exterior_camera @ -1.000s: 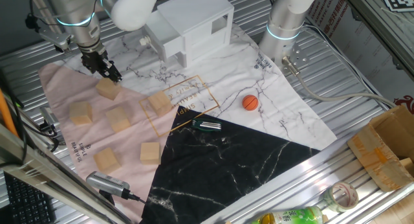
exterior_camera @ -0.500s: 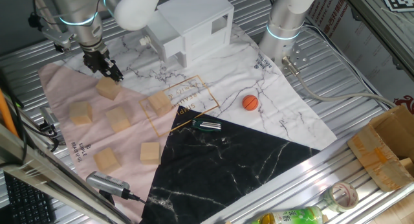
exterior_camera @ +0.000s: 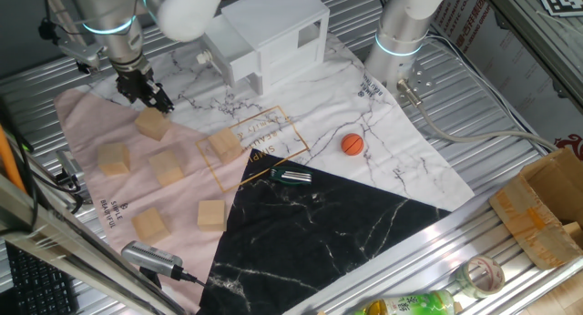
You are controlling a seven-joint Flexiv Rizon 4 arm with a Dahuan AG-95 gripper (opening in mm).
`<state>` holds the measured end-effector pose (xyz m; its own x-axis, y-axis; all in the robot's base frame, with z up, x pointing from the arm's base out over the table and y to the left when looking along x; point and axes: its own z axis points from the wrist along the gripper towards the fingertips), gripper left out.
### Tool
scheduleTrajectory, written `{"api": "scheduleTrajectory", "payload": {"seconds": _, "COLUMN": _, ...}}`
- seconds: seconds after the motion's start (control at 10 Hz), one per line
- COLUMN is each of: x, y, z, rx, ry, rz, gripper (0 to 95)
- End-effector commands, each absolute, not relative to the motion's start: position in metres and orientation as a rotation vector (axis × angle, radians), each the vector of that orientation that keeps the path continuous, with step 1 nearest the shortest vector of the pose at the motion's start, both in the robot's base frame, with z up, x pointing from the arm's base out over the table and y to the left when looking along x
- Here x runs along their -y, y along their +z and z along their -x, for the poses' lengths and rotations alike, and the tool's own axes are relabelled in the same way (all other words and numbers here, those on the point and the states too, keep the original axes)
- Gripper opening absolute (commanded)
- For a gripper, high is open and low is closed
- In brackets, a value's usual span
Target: Stack the blocks into a pyramid shape
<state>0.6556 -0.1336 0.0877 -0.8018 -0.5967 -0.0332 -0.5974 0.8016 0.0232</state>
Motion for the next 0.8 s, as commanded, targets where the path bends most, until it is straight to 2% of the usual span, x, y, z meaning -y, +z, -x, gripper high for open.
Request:
{"api": "scheduleTrajectory", "payload": {"seconds": 0.1, "x": 0.1331, "y": 0.0870, "z": -0.6564, "rx": -3.031, "ry": 0.011, "rz": 0.829, "gripper": 95.0}}
{"api": "scheduleTrajectory", "payload": {"seconds": 0.8, "x": 0.1332, "y": 0.0863, "z": -0.6571, "rx": -3.063, "ry": 0.002, "rz": 0.667, "gripper": 95.0}}
